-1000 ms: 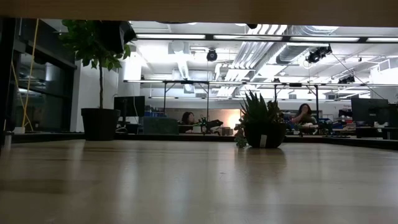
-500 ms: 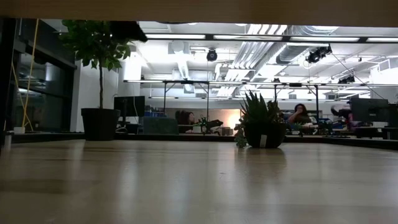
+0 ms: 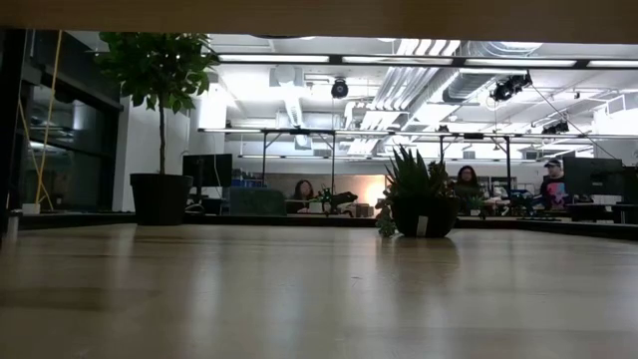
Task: Pick and place slides into the shelf
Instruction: Return to Home Position
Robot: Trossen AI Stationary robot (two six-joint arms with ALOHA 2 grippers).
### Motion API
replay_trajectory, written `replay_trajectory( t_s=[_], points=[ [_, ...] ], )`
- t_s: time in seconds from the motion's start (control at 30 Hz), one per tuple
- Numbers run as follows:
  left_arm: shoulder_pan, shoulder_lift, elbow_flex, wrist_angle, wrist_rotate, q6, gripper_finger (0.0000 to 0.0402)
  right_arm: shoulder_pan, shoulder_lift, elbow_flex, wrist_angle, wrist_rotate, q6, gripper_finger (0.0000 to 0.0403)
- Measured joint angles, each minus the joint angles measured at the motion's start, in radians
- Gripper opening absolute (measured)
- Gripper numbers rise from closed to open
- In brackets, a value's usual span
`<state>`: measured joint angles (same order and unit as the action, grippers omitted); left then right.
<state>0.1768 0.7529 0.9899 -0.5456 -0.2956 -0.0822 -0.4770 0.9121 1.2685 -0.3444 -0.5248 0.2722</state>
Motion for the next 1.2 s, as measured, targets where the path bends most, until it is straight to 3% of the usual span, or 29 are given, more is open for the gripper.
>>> replay_trajectory(
  t_s=[0.17, 0.4, 0.57, 0.87, 1.2],
  points=[
    [0.0, -0.071, 0.0, -0.001, -0.049, 0.0, 0.0326, -0.015, -0.09, 0.0, -0.045, 0.001, -0.002, 0.0005],
    [0.0, -0.136, 0.0, -0.002, -0.141, 0.016, 0.0326, -0.022, -0.18, -0.016, -0.087, 0.004, 0.008, 0.0001],
    [0.0, -0.186, 0.0, -0.003, -0.198, 0.047, 0.0326, -0.022, -0.266, -0.12, -0.072, 0.091, 0.044, 0.0],
    [0.0, -0.286, 0.0, -0.048, -0.265, 0.09, 0.0326, -0.022, -0.397, -0.418, 0.212, 0.107, 0.25, 0.0],
    [0.0, -0.356, -0.017, -0.152, -0.322, 0.057, 0.0326, -0.022, -0.459, -0.682, 0.536, 0.116, 0.406, 0.0]
  ],
)
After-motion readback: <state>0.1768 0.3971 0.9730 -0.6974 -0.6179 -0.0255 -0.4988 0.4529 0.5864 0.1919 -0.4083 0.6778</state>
